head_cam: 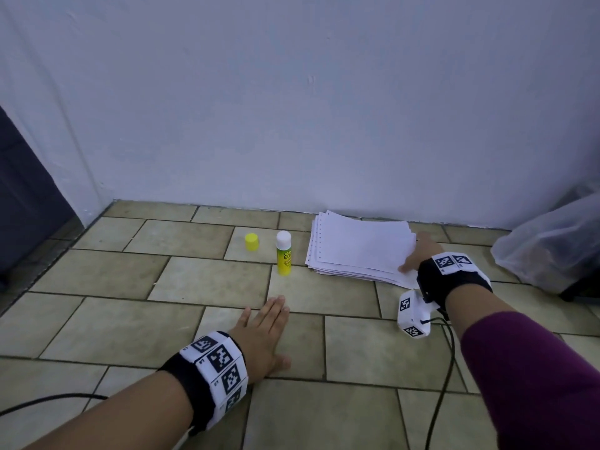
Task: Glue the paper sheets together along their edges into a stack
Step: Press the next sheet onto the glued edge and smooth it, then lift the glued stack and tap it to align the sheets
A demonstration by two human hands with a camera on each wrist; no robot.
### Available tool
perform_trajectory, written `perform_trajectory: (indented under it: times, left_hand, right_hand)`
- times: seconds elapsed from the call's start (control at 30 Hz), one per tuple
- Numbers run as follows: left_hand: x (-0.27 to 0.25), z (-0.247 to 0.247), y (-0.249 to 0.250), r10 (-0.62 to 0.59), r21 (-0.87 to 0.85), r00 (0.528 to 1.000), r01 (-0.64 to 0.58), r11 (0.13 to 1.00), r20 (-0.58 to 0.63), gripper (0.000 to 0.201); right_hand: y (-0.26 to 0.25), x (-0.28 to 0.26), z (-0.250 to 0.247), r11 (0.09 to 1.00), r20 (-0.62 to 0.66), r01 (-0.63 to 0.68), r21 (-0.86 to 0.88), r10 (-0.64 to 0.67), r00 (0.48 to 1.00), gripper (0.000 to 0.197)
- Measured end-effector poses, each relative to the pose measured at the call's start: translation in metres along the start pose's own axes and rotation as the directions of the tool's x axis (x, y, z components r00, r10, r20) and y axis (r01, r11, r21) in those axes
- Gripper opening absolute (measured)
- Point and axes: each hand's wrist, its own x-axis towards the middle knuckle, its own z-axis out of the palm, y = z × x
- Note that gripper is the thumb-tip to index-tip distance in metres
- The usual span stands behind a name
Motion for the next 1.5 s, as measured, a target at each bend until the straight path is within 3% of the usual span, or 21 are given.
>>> perform_trajectory:
  times: [0.2,0.37,0.5,0.73,0.93,1.0,1.07,1.27,1.33,1.43,1.5]
  left_hand:
    - [-0.001,-0.001,0.000,0.002,0.005,1.000,-0.002,1.000,0.010,0.084]
    - [-0.001,-0.001,0.000,0.000,0.000,1.000,0.000,1.000,0.001,0.085]
    - [-0.001,-0.001,-0.001,-0.002,0.005,1.000,0.002,1.000,0.004,0.086]
    - [-0.002,-0.002,-0.001,0.000,0.012,1.000,0.000,1.000,0.015,0.085]
    - [0.001,0.001,-0.004,0.006,0.012,1.000,-0.006,1.000,0.026,0.087]
    - [0.002,0.001,-0.005,0.001,0.021,0.999,-0.001,1.000,0.035,0.100]
    - [0.002,0.002,-0.005,-0.003,0.020,1.000,0.002,1.000,0.030,0.093]
    - [-0.001,0.000,-0.004,0.010,-0.016,1.000,-0.010,1.000,-0.004,0.086]
    - [0.000,0.001,-0.004,0.012,-0.016,1.000,-0.012,1.000,-0.011,0.086]
    - [0.001,0.001,-0.004,0.017,-0.029,1.000,-0.017,0.999,-0.019,0.086]
    - [0.001,0.001,-0.005,0.023,-0.044,0.999,-0.024,0.999,-0.024,0.086]
  right_hand:
    - [-0.003,0.005,-0.006,1.000,0.039,-0.021,0.008,0.021,0.999,0.076]
    - [0.002,0.004,-0.001,0.998,0.087,-0.026,0.063,0.021,0.996,0.045]
    - [-0.002,0.001,-0.003,0.997,0.103,-0.023,0.074,0.015,0.995,0.045]
    - [-0.002,-0.008,-0.004,0.997,0.075,-0.020,0.077,0.014,0.997,0.027]
    - [-0.004,-0.012,-0.002,0.978,0.057,-0.033,0.207,0.022,0.998,0.033]
    - [-0.008,-0.015,-0.002,0.975,0.050,-0.040,0.219,0.030,0.998,0.037]
    - [-0.010,-0.016,-0.003,0.970,0.055,-0.050,0.239,0.038,0.998,0.043]
    - [-0.004,-0.022,-0.004,0.915,-0.034,0.009,0.404,0.005,0.999,0.076]
    - [0.000,-0.024,-0.001,0.895,-0.055,0.061,0.443,-0.041,0.998,0.068]
    - [0.008,-0.025,0.001,0.876,-0.027,0.098,0.472,-0.097,0.995,0.035]
    - [0.012,-0.026,-0.001,0.821,0.036,0.070,0.567,-0.110,0.993,0.033]
